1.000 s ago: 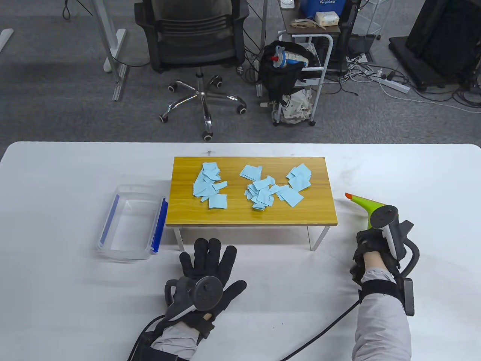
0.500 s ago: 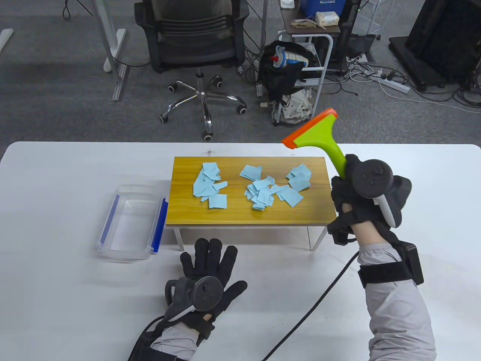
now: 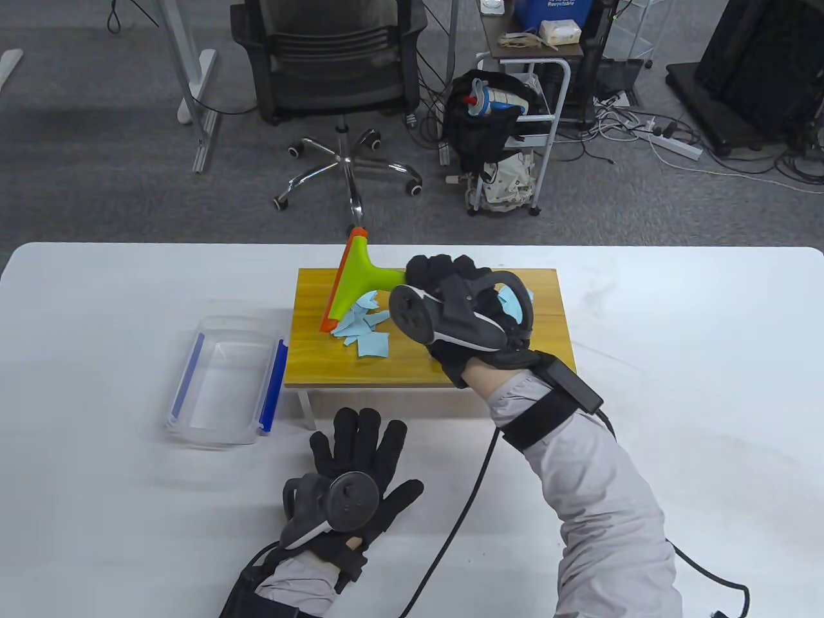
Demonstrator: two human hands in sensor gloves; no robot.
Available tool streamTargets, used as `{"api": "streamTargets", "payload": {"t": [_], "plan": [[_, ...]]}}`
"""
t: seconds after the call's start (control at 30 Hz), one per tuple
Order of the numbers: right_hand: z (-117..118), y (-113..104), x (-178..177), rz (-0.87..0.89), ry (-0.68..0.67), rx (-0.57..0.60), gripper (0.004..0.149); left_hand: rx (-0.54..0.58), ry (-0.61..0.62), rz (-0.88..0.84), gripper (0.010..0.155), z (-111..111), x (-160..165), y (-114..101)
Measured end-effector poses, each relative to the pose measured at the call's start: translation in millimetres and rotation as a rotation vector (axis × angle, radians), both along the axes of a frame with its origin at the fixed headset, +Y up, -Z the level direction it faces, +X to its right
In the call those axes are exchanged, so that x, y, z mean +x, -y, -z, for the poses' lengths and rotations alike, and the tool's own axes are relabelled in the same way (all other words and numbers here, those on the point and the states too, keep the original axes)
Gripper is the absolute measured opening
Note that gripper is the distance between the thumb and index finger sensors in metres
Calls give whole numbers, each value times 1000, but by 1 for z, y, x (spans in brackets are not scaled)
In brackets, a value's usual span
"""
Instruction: Scrape paper scraps from tabletop organizer into plastic storage box
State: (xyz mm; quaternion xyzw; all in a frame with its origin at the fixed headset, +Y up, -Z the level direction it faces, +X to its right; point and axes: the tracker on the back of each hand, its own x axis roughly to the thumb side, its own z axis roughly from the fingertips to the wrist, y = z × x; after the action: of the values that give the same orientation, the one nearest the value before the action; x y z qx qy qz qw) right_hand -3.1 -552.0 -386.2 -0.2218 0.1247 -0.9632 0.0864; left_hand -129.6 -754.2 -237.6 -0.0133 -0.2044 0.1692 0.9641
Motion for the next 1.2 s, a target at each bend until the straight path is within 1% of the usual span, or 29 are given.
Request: {"api": "streamTargets", "payload": {"t": [0.1,0.23,0.33,0.43,0.57,0.63,0.7,0.83,1.03,1.2], "plan": [[5,9,-20,-42,-23,-25,57,-1,3,-4,82,0,0,0],[11,21,-34,-81,-20,-90,58,-2,7,-8,82,0,0,0],[14,31,-37,-115,-7,-110,58,-1,11,-9,82,-1,0,0],[17,35,-35,-116,7,-124,57,-2,13,-9,82,-1,0,0],[20,38,-30,-132,45,-194,57,-3,14,-11,82,-1,0,0],[20,38,-27,-125,43,-183,57,-3,13,-11,82,-1,0,0],[20,38,-25,-132,62,-199,57,-3,12,-12,82,-1,-1,0],[20,35,-17,-140,115,-256,57,-9,7,-13,82,-1,-1,0],[18,28,-8,-151,188,-312,57,-17,5,-12,81,-1,-1,0],[14,21,-3,-140,227,-319,58,-26,9,-8,81,-1,0,0]]}}
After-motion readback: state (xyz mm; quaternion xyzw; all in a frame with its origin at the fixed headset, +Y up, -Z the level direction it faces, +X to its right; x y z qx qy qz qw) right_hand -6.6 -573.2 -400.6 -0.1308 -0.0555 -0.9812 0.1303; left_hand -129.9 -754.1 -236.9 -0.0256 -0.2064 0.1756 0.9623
